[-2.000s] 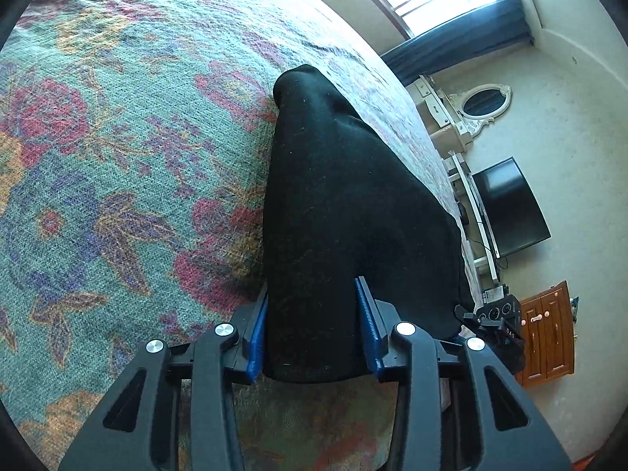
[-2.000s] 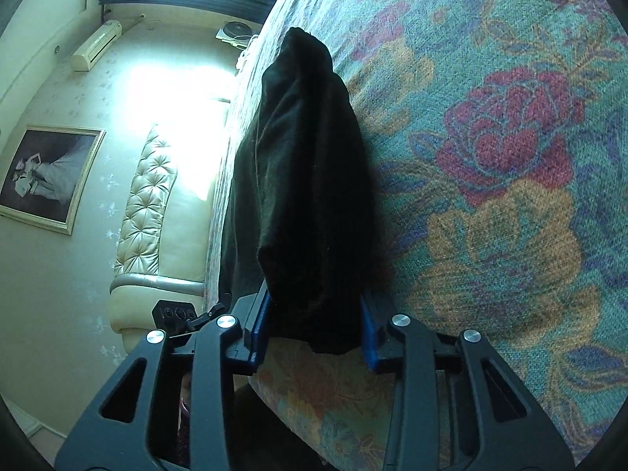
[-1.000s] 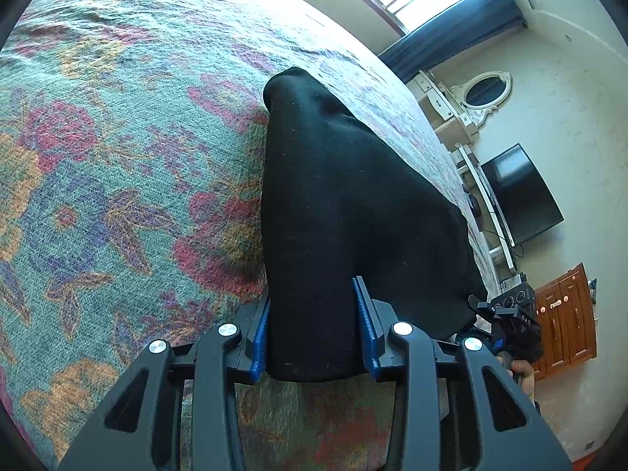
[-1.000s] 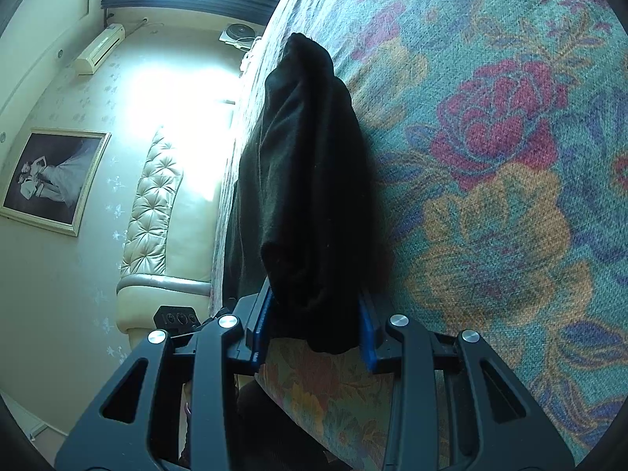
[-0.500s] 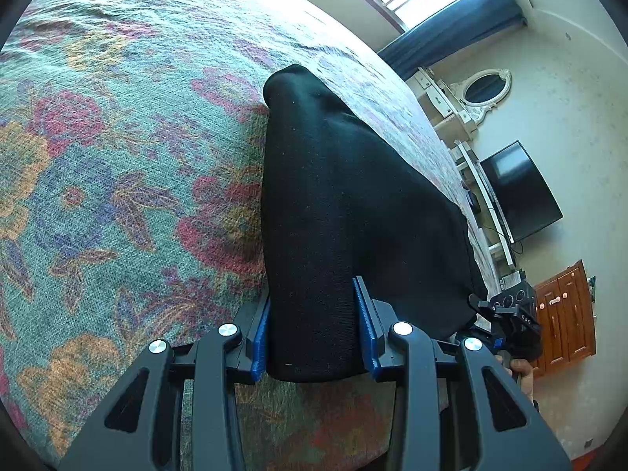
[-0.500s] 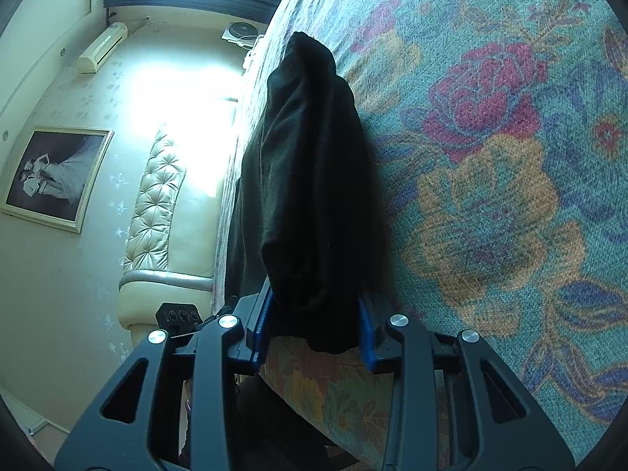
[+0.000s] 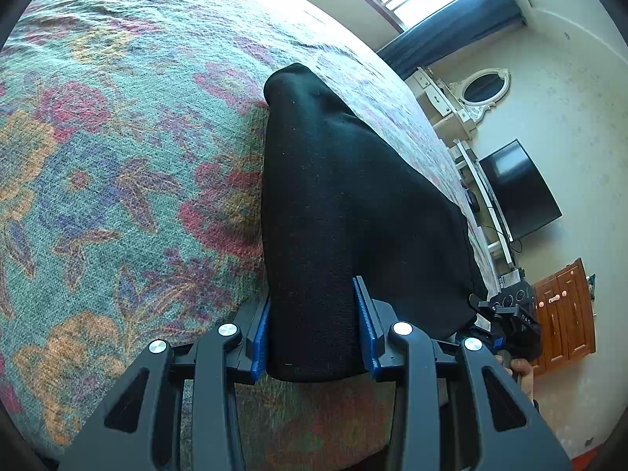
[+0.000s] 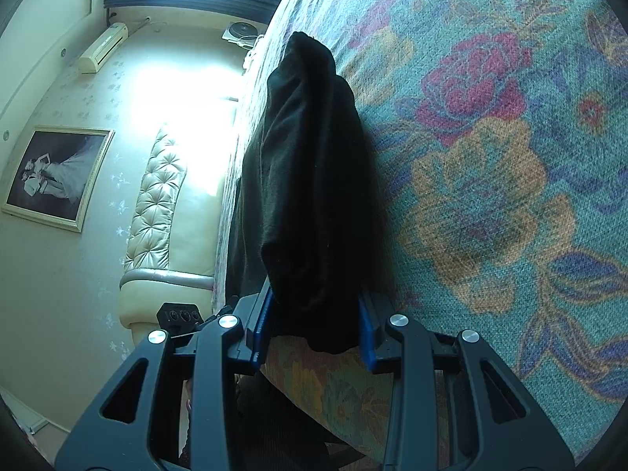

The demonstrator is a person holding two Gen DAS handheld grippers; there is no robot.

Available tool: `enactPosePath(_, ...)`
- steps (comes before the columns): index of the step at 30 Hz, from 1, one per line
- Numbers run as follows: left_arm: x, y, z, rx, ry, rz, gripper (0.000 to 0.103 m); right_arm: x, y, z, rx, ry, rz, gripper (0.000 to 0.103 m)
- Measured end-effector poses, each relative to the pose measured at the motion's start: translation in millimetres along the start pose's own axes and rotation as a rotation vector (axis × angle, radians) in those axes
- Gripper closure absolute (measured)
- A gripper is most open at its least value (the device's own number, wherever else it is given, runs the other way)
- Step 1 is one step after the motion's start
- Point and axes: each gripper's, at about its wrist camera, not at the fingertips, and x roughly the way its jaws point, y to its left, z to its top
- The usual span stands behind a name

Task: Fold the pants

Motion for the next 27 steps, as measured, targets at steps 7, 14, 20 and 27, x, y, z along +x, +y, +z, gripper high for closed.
enactPosePath(7,-1,2,2,0.001,0.004,-0.003,0.066,-2,-1,-2,0.001,0.002,0.002,0.068)
enactPosePath(14,-2,4,4,0.005,0.01,-0.006,0.066,-8,-6,-5,0.004,0.007,0.009,0.068)
enactPosePath(20,-3,5,5,0.004,0.014,-0.008,0.066,-11,-7,-6,0.006,0.01,0.011,0.068)
enactPosePath(27,-3,13,13,-0.002,0.023,-0.02,0.065,-10,-10,-3,0.01,0.011,0.018,0.068)
